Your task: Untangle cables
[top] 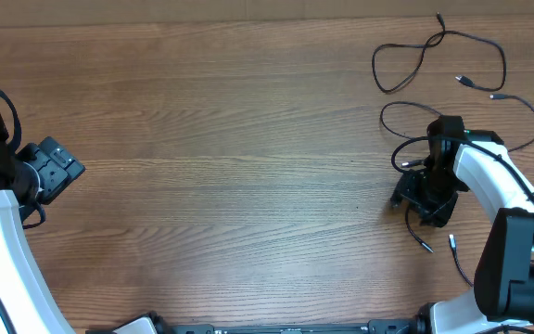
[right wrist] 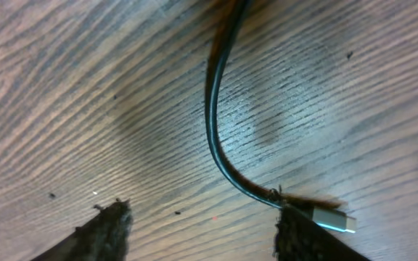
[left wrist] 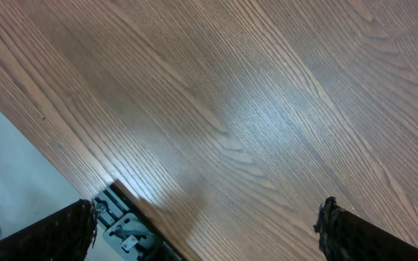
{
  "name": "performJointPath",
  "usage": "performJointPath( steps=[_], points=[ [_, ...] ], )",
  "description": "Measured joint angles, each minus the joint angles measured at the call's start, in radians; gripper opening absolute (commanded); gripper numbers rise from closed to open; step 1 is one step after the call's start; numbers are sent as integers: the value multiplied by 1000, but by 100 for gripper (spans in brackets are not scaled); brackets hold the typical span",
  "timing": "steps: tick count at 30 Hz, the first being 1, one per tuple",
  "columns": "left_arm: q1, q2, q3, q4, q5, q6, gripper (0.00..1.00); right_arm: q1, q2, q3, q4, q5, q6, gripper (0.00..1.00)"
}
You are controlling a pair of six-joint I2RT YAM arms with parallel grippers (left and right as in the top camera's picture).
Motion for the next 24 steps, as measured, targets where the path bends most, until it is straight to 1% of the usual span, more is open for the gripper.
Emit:
performJointPath(
  steps=[1,2,3,8,12,17,24],
  points=[
    [0,0,0,0,0,0,100,0,0,0,-5,-2,0,78],
    [0,0,0,0,0,0,99,0,-1,1,-16,-2,0,94],
    [0,0,0,0,0,0,100,0,-2,6,-33,-3,5,100],
    [0,0,0,0,0,0,100,-10,-4,90,-94,-3,-1,100],
    [0,0,0,0,0,0,100,-75,-7,202,-102,-5,-2,100],
    [0,0,0,0,0,0,100,-258,-15,280,-100,-6,19,100],
    [0,0,0,0,0,0,99,-613,-15,283,-68,-3,57,100]
  ],
)
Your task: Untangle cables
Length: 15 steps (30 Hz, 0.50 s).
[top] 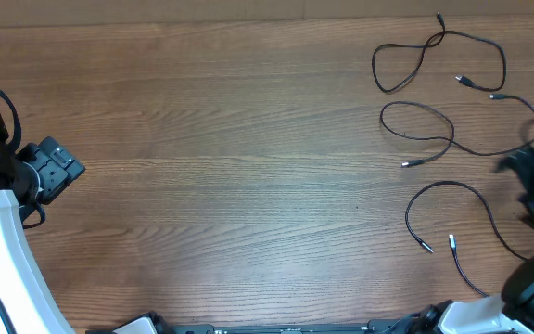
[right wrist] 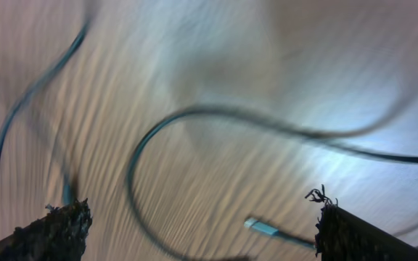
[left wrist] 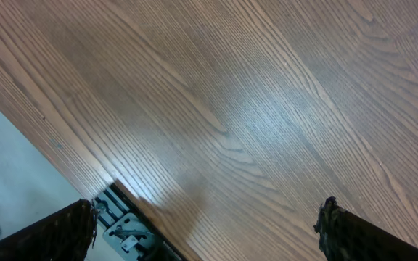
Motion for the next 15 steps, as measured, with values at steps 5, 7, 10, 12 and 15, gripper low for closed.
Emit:
performJointPath(
  steps=[5,7,10,12,15],
  points=[
    [0,0,0,0,0,0,99,-171,0,0,21,-2,72,100],
    [0,0,0,0,0,0,99,-222,0,0,35,-2,93,100],
    [0,0,0,0,0,0,100,-255,0,0,45,-2,107,100],
    [0,0,0,0,0,0,100,-258,0,0,58,2,112,100],
    [0,0,0,0,0,0,100,-256,0,0,71,44,147,100]
  ],
)
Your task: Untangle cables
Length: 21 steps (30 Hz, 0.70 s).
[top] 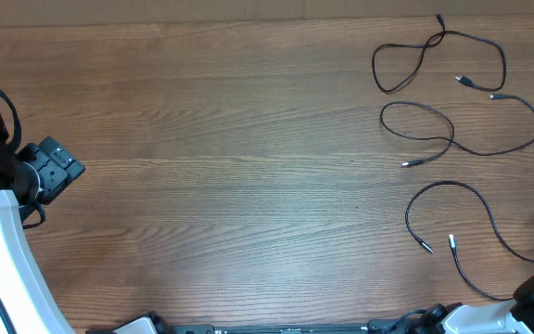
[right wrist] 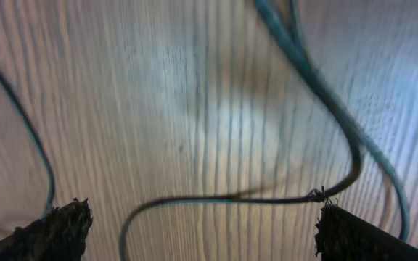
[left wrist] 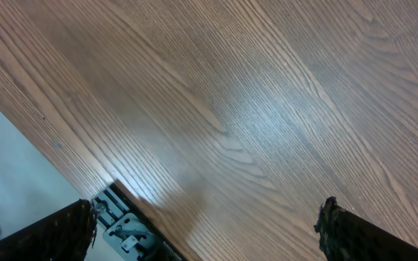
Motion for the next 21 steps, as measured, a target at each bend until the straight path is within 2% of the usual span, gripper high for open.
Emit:
performJointPath(
  steps=[8,21],
  points=[
    [0,0,0,0,0,0,100,0,1,0,7,185,129,100],
    [0,0,0,0,0,0,99,0,58,0,59,280,121,99]
  ],
)
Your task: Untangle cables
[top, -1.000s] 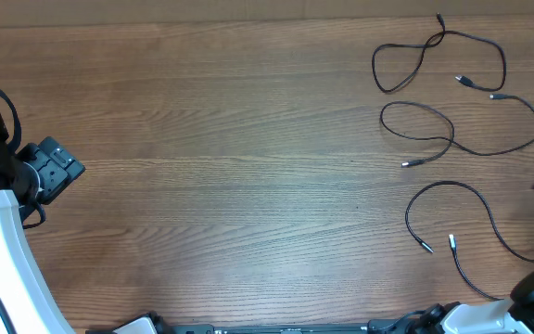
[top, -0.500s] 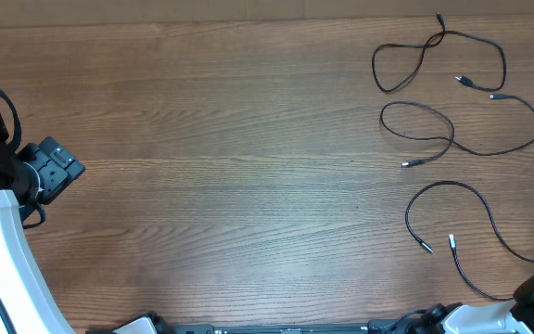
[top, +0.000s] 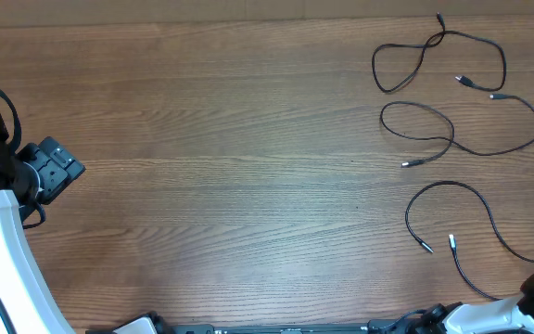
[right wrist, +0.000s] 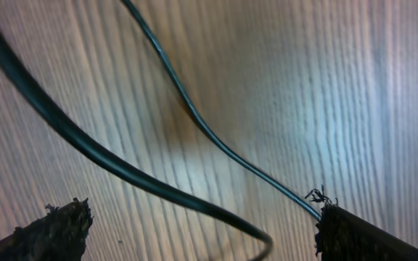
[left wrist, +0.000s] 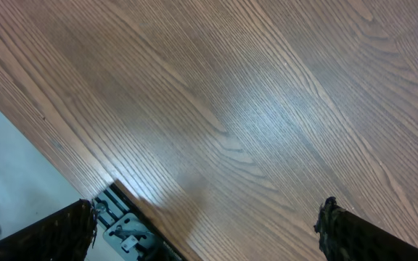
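Note:
Three thin black cables lie apart at the table's right in the overhead view: a far one [top: 375, 67], a middle one [top: 452, 130] and a near one [top: 445, 183]. My left gripper [top: 58, 169] rests at the left edge; the left wrist view shows it [left wrist: 209, 225] open over bare wood. Overhead, my right gripper is out of view. In the right wrist view it [right wrist: 202, 228] is open above a thick-looking cable strand [right wrist: 122, 167] and a thinner strand [right wrist: 216, 141], holding neither.
The wooden table [top: 248, 139] fills the overhead view. The left wrist view shows the table's edge with a metal bracket [left wrist: 125, 232] and floor beyond. A part of my right arm shows at the lower right corner.
My right gripper's tip at the overhead view's right edge is gone from that view. Its wrist camera now sees other cable strands, closer. Cables and left arm are unchanged.
My right gripper was low on the table over the near cable, its end between the jaws. Then it stood open at the right edge, with three cables lying apart. It was later almost out of the overhead view and is now gone. The left arm stayed still.

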{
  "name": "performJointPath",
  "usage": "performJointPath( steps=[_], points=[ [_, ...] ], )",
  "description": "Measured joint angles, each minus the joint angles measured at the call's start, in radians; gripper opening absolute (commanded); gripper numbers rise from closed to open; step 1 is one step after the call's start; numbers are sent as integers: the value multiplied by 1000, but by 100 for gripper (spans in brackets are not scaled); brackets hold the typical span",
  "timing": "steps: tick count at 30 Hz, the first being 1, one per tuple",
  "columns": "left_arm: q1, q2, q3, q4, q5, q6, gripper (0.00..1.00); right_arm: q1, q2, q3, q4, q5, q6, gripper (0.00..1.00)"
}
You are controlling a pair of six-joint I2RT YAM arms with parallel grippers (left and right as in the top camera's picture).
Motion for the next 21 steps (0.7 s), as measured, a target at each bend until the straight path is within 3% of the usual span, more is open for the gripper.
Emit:
performJointPath(
  steps=[5,8,14,17,21],
  points=[
    [0,0,0,0,0,0,100,0,34,0,35,-37,-68,73],
    [0,0,0,0,0,0,99,0,41,0,49,-47,-90,42],
    [0,0,0,0,0,0,100,0,42,0,69,-55,-101,10],
    [0,0,0,0,0,0,100,0,42,0,82,-59,-99,4],
    [0,0,0,0,0,0,99,0,42,0,96,-72,-103,4]
  ],
)
